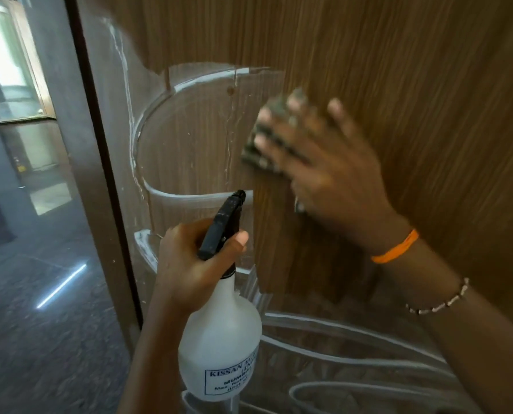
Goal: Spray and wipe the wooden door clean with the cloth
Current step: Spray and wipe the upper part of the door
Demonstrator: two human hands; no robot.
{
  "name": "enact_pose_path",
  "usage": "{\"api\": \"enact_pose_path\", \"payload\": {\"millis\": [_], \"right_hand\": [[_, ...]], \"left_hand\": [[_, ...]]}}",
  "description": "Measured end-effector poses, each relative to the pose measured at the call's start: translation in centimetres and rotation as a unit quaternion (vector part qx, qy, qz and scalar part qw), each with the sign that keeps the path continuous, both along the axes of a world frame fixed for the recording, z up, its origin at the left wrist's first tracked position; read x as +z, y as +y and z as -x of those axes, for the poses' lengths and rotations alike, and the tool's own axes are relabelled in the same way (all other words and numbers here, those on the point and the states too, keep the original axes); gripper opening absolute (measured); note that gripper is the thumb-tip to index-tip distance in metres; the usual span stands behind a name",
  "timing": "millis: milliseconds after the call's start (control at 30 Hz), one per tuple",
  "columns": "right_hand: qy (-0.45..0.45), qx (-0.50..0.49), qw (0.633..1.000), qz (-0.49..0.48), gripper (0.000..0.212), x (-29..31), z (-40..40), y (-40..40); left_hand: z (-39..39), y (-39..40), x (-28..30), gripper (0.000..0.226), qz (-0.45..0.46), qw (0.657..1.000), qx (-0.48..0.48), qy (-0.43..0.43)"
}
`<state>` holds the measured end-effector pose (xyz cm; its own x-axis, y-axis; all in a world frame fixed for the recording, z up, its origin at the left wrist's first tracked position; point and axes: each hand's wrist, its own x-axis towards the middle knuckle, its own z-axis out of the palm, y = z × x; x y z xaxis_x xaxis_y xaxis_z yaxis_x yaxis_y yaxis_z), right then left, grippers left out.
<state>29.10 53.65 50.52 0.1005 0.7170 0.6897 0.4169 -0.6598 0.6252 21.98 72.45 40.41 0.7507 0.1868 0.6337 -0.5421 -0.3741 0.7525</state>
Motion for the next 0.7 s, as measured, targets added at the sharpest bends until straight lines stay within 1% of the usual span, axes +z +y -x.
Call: {"api": "enact_pose_path", "payload": {"millis": [67,100,167,233,333,400,433,500,533,600,667,700], "right_hand": [[-0.022,-0.015,0.999,-0.037,0.047,2.3,-0.3,0.8],[-0.027,-0.015,0.998,-0.052,0.048,2.5,-0.2,1.1],[-0.024,-0.012,0.997,-0.073,0.052,1.5,0.0,1.6],[-0.001,0.004,0.998,-0.067,0.052,-0.9,0.2,2.0],[0.056,0.042,0.998,-0.004,0.045,-6.6,0.3,2.0],[0.096,0.048,0.992,0.062,0.046,-11.0,0.2,1.6],[0.111,0.044,0.988,0.094,0.045,-12.9,0.3,1.4],[0.122,0.03,0.983,0.138,0.042,-15.5,0.6,1.1],[0.121,0.024,0.982,0.146,0.041,-15.9,0.6,1.0],[0.111,0.014,0.984,0.141,0.043,-15.1,0.5,1.2],[0.097,0.015,0.989,0.108,0.05,-12.4,0.4,1.9],[0.087,0.021,0.993,0.078,0.049,-10.4,0.4,2.3]], "left_hand": [[-0.1,0.9,0.0,0.062,0.0,1.0,-0.011,-0.004],[-0.2,1.4,0.0,0.062,0.001,1.0,-0.013,-0.007],[-0.4,2.3,-0.2,0.06,0.005,1.0,-0.018,-0.014],[-0.8,3.0,-0.3,0.058,0.01,0.999,-0.028,-0.016],[-1.4,3.9,-0.3,0.057,0.018,0.999,-0.031,-0.025],[-1.7,4.1,-0.2,0.056,0.025,0.999,-0.024,-0.033],[-1.8,4.1,-0.2,0.054,0.026,0.999,-0.024,-0.036],[-2.0,4.1,0.0,0.04,0.019,0.998,-0.03,-0.042],[-2.0,4.1,0.1,0.035,0.017,0.998,-0.033,-0.043],[-2.2,4.2,0.0,0.034,0.016,0.998,-0.039,-0.041],[-2.3,4.3,0.0,0.038,0.018,0.998,-0.049,-0.044],[-2.4,4.4,0.0,0.043,0.019,0.997,-0.055,-0.047]]}}
